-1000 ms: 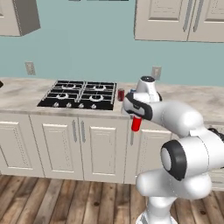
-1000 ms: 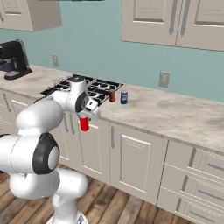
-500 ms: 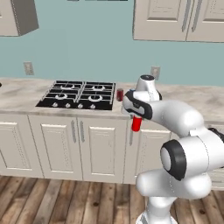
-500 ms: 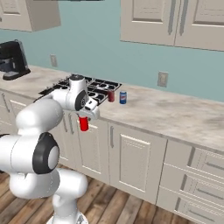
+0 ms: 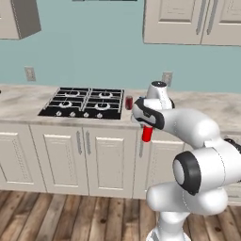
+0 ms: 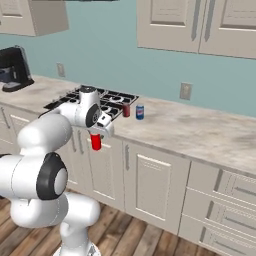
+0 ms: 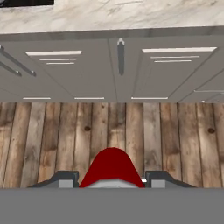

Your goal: Four empty soda cans are scattered around the kitchen. Gather all the cans and cluster them next to the stove for recycling.

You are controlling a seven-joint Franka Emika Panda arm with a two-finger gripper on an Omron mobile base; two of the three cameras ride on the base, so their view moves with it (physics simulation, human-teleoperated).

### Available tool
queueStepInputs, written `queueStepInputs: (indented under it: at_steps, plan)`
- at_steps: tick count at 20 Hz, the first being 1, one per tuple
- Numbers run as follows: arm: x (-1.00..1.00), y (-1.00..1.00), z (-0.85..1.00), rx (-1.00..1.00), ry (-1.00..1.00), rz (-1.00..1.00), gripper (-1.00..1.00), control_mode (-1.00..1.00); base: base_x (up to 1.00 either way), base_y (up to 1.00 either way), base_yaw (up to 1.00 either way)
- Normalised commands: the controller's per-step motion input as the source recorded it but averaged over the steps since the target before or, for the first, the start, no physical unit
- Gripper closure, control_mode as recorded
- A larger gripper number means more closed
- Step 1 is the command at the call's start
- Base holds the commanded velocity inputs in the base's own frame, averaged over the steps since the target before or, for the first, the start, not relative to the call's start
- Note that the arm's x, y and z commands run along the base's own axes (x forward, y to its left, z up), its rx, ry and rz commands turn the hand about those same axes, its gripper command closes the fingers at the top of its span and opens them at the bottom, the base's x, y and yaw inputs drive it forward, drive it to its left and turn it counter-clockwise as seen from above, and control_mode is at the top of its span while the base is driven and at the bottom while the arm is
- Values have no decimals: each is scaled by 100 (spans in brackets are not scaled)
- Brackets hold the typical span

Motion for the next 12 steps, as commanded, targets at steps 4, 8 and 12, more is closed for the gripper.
queueStepInputs:
  at_steps: [4, 8, 12]
  plan:
    - [0, 0, 0, 0, 0, 0, 100, 100, 51, 0, 0]
    - [0, 0, 0, 0, 0, 0, 100, 100, 61, 0, 0]
    - [0, 0, 0, 0, 0, 0, 100, 100, 36, 0, 0]
